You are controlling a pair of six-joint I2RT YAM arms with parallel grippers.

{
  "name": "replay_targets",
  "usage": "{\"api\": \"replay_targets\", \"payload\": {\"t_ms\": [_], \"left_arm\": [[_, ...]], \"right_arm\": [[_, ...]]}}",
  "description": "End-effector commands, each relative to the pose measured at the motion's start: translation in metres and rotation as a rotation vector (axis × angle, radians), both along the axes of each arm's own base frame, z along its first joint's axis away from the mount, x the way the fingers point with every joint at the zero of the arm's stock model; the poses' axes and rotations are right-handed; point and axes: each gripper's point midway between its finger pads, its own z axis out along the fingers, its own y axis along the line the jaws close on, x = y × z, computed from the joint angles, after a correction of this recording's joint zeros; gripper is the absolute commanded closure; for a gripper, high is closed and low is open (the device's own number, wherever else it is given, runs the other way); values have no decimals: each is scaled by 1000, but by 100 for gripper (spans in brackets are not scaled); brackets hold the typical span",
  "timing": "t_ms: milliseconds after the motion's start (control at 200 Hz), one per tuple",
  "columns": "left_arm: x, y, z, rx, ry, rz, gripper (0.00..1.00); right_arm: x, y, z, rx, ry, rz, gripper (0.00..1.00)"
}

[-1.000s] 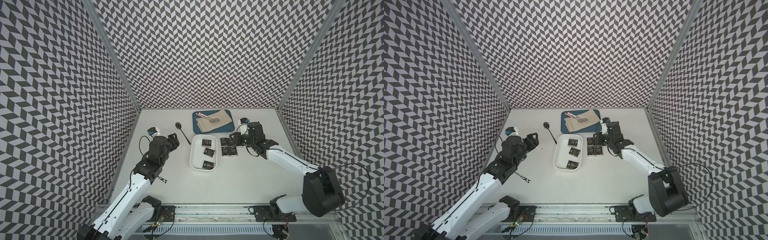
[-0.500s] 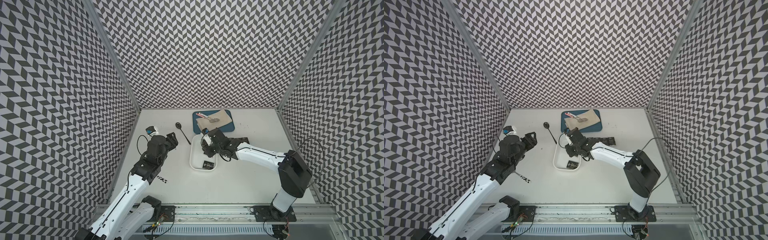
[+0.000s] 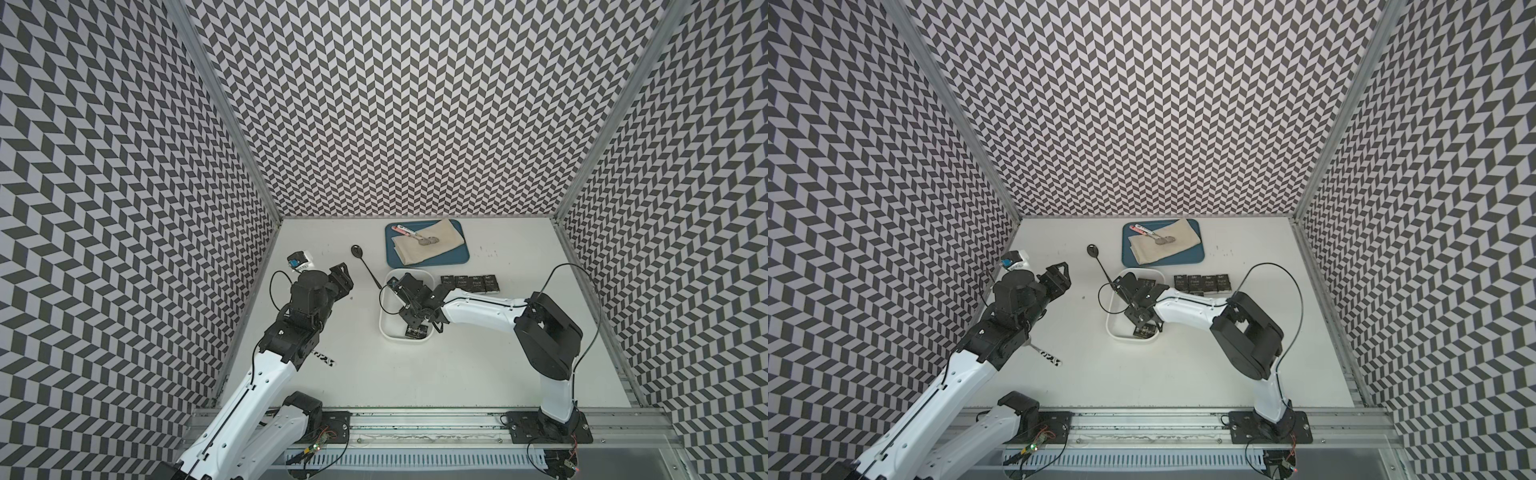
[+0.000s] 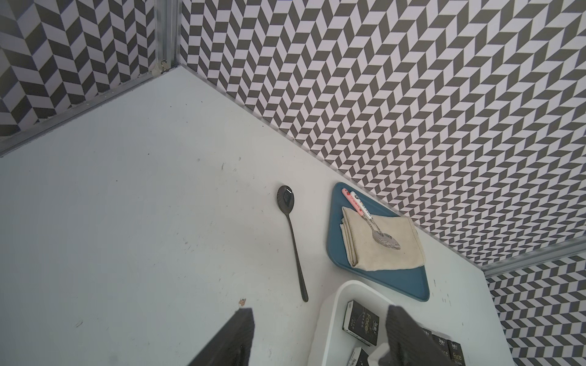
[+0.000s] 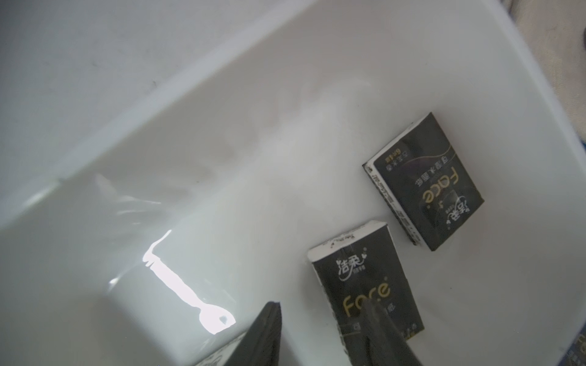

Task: Take the pocket tissues out of the storage box
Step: Pick up the pocket tissues from the storage box, then place the pocket tissues at the center of the board.

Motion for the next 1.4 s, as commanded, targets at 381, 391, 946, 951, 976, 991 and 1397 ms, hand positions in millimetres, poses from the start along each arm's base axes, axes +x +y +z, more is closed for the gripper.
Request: {"api": "replay_targets", "payload": {"t_ms": [381,391,946,951,976,991,1397], "left_arm": [[-4,11,24,8,-51,19,29],[-4,11,24,8,-51,18,29],[2,3,30,-22,-66,-12,29],[2,3,30,-22,-65,-12,29],[3,2,30,-21,-64,-14,29],[4,2,30,-22,-65,-16,29],[15,-5,34,-32,-77,-30,29]], "right_arm": [[14,0,-26,-101,-11,-32,83],[13,0,-26,-100,-10,-33,83],[23,10,106,441,-43,-85,89],[23,10,107,445,-42,-86,89],[24,5,112,468,-40,-98,89],[25,2,114,482,-39,-106,89],[24,-169,124,560,-92,-517,86]]}}
